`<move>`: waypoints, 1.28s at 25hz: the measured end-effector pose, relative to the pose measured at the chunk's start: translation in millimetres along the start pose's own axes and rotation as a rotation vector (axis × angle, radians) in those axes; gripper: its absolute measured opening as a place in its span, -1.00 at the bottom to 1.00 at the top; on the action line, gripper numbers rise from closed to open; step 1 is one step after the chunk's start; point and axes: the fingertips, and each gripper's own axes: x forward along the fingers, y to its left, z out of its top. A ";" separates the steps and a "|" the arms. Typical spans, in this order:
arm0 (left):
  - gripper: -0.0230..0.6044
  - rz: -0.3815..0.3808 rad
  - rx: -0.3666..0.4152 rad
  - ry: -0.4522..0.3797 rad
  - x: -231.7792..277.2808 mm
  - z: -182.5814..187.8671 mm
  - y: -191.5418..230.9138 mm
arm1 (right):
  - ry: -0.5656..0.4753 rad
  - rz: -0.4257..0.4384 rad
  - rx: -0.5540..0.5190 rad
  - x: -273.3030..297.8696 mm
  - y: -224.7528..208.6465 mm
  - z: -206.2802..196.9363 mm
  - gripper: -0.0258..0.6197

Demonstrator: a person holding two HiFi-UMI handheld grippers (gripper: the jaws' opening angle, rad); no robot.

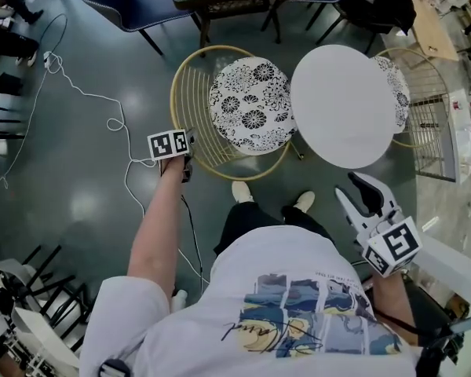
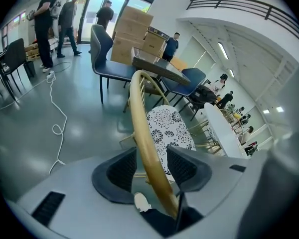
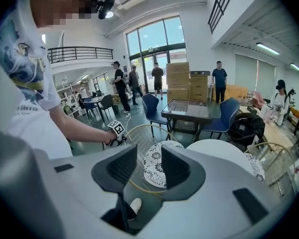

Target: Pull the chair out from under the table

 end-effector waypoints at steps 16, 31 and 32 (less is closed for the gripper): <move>-0.85 0.119 -0.291 -0.052 3.3 0.6 25.1 | 0.000 -0.010 -0.004 14.3 -3.2 11.5 -0.50; -0.89 0.177 -0.374 -0.091 -53.2 -35.0 99.4 | 0.013 0.051 -0.038 31.2 25.3 14.3 -0.50; -0.89 0.179 -0.374 -0.090 -57.6 -38.5 106.1 | 0.015 0.057 -0.042 32.8 28.3 14.6 -0.50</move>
